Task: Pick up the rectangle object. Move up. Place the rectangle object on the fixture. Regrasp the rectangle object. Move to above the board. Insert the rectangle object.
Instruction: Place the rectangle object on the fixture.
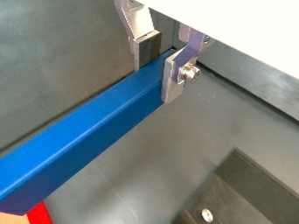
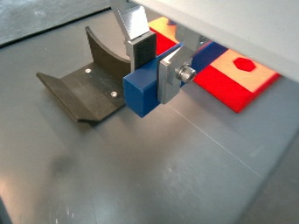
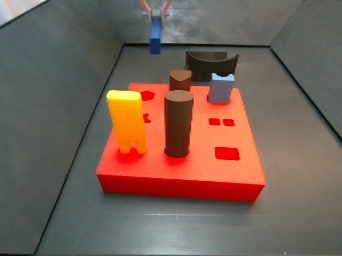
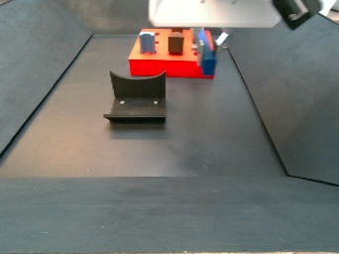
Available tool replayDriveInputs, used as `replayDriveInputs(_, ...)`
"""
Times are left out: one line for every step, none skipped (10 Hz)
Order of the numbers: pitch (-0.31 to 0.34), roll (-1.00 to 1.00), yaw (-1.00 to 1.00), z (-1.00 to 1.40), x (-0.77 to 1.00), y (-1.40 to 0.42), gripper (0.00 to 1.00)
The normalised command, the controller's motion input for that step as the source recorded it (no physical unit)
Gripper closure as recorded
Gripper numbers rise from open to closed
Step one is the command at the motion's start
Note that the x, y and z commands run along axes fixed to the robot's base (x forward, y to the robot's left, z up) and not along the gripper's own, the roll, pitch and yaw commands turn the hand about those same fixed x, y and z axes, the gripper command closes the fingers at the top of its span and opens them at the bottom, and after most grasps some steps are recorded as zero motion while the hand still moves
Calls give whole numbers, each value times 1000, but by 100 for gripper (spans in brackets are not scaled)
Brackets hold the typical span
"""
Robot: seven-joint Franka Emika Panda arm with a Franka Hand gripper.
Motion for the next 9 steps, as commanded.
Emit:
replayDriveInputs(-5,-53,41,-152,1000,-102,100)
replayDriveInputs(4,-53,37,-130,1000,-75,100)
replayDriveInputs(80,-1000,-58,523,1000,193,100)
replayDriveInputs(92,-1000,-64,568,1000,214,100)
replayDriveInputs(119,-1000,-76,508,1000,206,100)
replayDriveInputs(121,-1000,-76,416,1000,183,100)
replayDriveInputs(126,-1000,-81,318,1000,162,100)
replayDriveInputs(137,-1000,-90,240,1000,141,100)
replayDriveInputs(152,-1000,-100,183,1000,121,100)
